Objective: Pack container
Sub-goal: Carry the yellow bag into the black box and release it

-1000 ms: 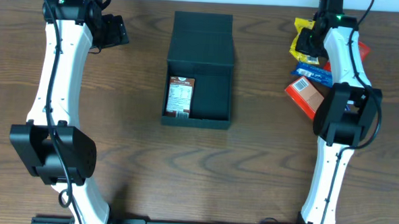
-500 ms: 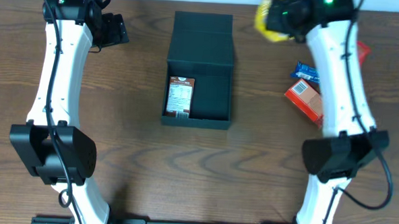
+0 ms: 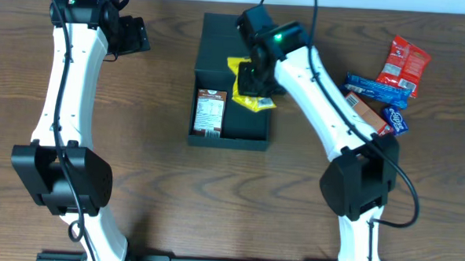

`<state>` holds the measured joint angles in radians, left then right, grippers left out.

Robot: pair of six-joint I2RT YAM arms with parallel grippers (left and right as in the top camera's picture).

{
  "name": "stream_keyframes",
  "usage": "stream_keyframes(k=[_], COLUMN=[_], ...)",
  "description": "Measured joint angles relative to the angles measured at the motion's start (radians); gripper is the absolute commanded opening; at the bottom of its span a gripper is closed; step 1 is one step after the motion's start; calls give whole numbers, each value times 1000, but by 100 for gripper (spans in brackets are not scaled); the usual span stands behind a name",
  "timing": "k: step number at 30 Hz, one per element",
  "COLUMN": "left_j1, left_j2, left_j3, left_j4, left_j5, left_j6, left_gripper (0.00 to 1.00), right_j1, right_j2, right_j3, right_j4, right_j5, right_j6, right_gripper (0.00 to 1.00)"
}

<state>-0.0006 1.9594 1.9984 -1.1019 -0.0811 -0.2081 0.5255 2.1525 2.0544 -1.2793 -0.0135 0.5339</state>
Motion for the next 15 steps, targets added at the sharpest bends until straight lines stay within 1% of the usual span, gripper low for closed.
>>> stream_keyframes(k=[3, 6, 10, 15], left_j1=[2, 10, 14, 14], left_j2=[0, 0, 0, 0], left_j3=[0, 0, 0, 0], left_j4=[3, 3, 4, 5], left_j5=[0, 0, 0, 0], left_j6=[0, 0, 0, 0], left_gripper=[95, 95, 95, 95], right_j1=[42, 77, 80, 79], right_j2=[0, 0, 0, 0], right_j3=[-37, -95, -159, -198], right_j4=[5, 10, 31, 92], right_j5=[0, -6, 8, 42], right_j6=[18, 72, 142, 200], right_gripper=[1, 1, 1, 1])
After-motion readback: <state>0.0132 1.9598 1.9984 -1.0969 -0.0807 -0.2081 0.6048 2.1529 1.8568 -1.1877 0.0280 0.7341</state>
